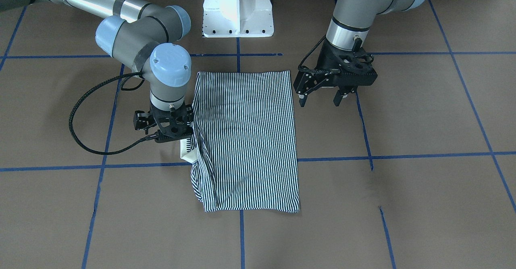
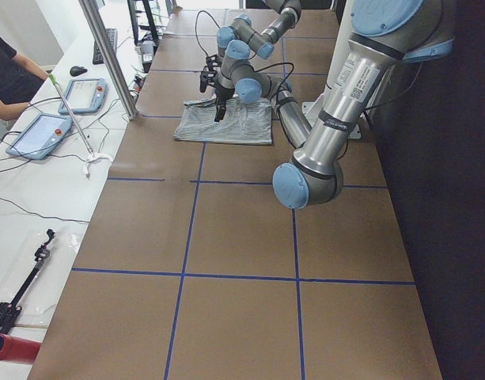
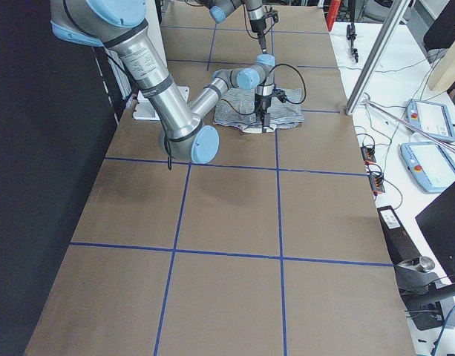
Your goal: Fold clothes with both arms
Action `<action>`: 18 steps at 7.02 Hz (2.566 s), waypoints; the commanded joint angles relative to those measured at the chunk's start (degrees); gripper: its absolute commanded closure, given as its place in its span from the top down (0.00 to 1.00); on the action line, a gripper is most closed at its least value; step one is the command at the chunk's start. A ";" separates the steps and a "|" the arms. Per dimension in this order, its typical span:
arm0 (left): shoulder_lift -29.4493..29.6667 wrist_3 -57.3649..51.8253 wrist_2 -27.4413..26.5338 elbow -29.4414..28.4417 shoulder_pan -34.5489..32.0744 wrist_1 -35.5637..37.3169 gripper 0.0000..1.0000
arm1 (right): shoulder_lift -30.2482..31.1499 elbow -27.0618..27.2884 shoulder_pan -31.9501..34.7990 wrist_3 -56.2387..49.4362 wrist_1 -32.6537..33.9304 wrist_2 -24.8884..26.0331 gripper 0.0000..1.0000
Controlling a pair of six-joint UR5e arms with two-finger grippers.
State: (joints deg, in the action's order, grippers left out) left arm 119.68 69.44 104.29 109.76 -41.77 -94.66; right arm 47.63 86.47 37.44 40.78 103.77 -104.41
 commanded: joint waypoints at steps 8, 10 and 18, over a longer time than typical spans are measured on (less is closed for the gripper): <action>-0.67 -6.07 3.11 -0.34 -3.76 0.35 1.00 | -11.07 -21.34 0.53 1.24 -14.92 1.66 1.00; -0.67 -6.07 3.11 -0.43 -3.76 0.27 1.00 | -10.72 -21.34 -0.09 1.24 -14.92 1.66 1.00; -0.41 -5.55 3.90 -0.25 -3.93 0.27 1.00 | -4.30 -16.53 11.34 -7.75 -17.29 -10.96 1.00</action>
State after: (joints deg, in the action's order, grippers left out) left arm 119.25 63.54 108.19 109.49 -45.65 -94.40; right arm 43.69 68.22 47.75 31.87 86.43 -110.84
